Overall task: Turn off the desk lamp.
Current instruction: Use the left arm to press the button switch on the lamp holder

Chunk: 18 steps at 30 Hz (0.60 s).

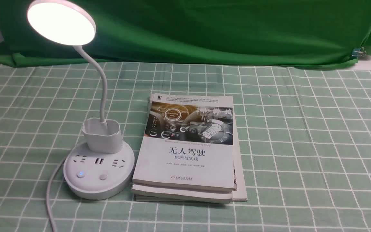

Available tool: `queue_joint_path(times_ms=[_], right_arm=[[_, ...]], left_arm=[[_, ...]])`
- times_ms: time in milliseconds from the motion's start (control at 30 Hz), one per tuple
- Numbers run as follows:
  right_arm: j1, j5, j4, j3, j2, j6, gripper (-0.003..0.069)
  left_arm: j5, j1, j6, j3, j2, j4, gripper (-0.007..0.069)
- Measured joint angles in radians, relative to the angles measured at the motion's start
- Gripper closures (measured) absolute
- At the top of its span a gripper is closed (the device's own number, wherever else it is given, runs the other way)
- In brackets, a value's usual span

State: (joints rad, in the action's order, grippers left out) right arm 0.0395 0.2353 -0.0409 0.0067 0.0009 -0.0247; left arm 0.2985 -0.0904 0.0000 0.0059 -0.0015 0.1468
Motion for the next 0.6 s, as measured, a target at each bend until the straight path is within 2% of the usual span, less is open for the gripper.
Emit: queue_joint_path(times_ms=[600], right_arm=[[0.0, 0.0, 0.0, 0.0, 0.0, 0.0, 0.0417]], left_arm=[[-0.005, 0.0, 0.0, 0.0, 0.0, 0.007, 0.0624]])
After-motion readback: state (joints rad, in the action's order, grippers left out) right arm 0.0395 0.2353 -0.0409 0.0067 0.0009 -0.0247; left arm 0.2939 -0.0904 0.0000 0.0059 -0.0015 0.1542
